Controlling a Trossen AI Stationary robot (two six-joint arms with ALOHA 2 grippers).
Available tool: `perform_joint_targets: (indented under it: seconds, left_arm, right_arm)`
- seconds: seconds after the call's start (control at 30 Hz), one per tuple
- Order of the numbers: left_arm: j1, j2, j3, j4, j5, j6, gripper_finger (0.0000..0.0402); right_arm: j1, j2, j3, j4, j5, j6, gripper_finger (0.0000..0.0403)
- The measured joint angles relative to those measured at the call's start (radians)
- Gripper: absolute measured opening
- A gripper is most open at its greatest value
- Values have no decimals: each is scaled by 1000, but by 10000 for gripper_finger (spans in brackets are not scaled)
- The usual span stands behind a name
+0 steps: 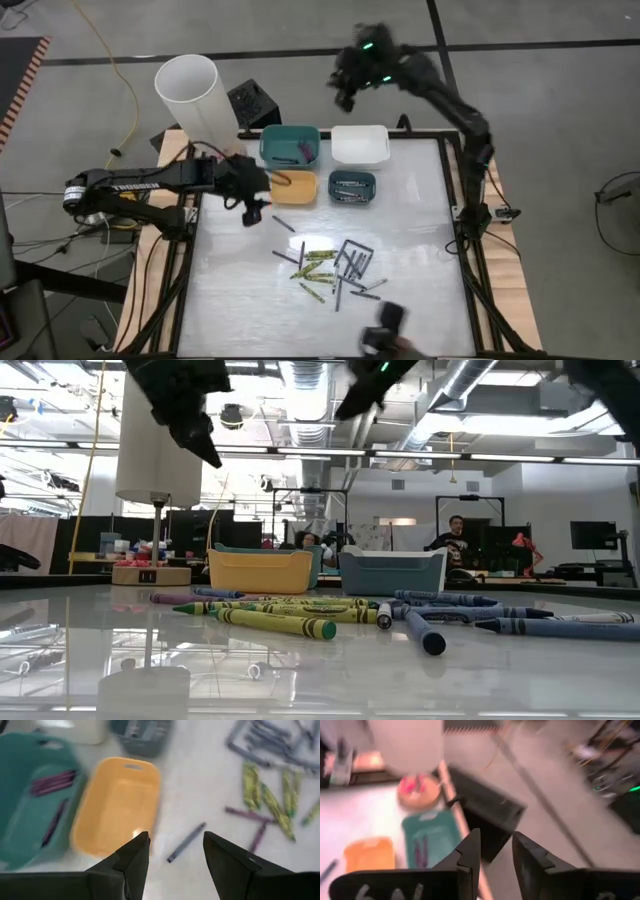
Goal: Sort crayons
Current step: Put the violet crayon into the green bin
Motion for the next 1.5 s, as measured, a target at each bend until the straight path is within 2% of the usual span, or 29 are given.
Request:
perform_joint_targets:
  seconds: [0.17,0.3,0.63,0.87,1.2,1.3,1.5]
  left_arm:
    - [-70,35,-133,133,98,47,175]
    - [-123,71,-195,221,107,51,175]
    - [-272,274,-208,393,193,131,175]
    - [-280,346,-208,448,275,119,175]
    - [-285,369,-213,428,267,212,175]
    - [-285,396,-228,473,262,217,175]
    - [-281,435,-258,455,253,197,175]
  right_arm:
    - [-52,-132,3,8,17,60,109]
    - [-79,-173,0,-12,27,80,109]
    - [-125,-185,-17,-85,27,105,109]
    - [-123,-186,-23,-95,26,97,109]
    - [-123,-186,-23,-103,25,78,109]
    - [-123,-186,-23,-103,25,78,109]
    - [-124,-186,-23,-113,24,78,109]
